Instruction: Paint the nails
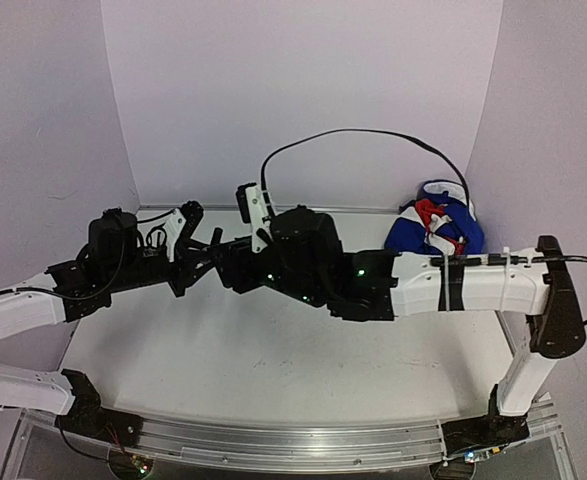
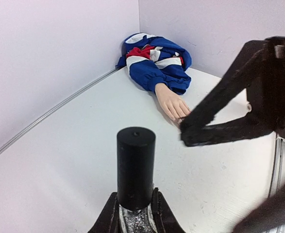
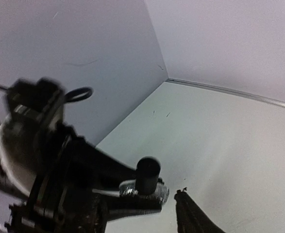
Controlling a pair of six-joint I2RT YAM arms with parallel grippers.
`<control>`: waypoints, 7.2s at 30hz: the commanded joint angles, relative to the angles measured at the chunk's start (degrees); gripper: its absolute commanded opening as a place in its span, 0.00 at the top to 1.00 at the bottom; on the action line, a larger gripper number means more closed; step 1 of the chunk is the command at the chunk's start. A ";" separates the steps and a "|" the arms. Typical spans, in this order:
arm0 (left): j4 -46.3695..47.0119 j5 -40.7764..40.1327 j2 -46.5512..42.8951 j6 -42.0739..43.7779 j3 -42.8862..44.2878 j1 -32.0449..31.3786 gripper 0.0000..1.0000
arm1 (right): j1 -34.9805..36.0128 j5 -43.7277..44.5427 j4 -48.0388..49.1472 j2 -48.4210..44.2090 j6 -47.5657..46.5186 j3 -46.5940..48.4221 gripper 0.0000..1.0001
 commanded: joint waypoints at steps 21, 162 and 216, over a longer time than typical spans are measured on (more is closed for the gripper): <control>4.73 45.65 10.09 -7.02 9.25 0.30 1.00 | -15.74 -69.73 20.97 -10.65 -0.93 -13.87 0.48; 3.49 30.01 6.50 -4.52 7.61 0.13 1.00 | -15.20 -49.43 19.24 -21.08 -0.22 -23.14 0.10; 3.62 -2.00 -2.29 1.09 2.91 -0.28 1.00 | 4.61 4.17 -2.16 6.04 7.43 9.08 1.00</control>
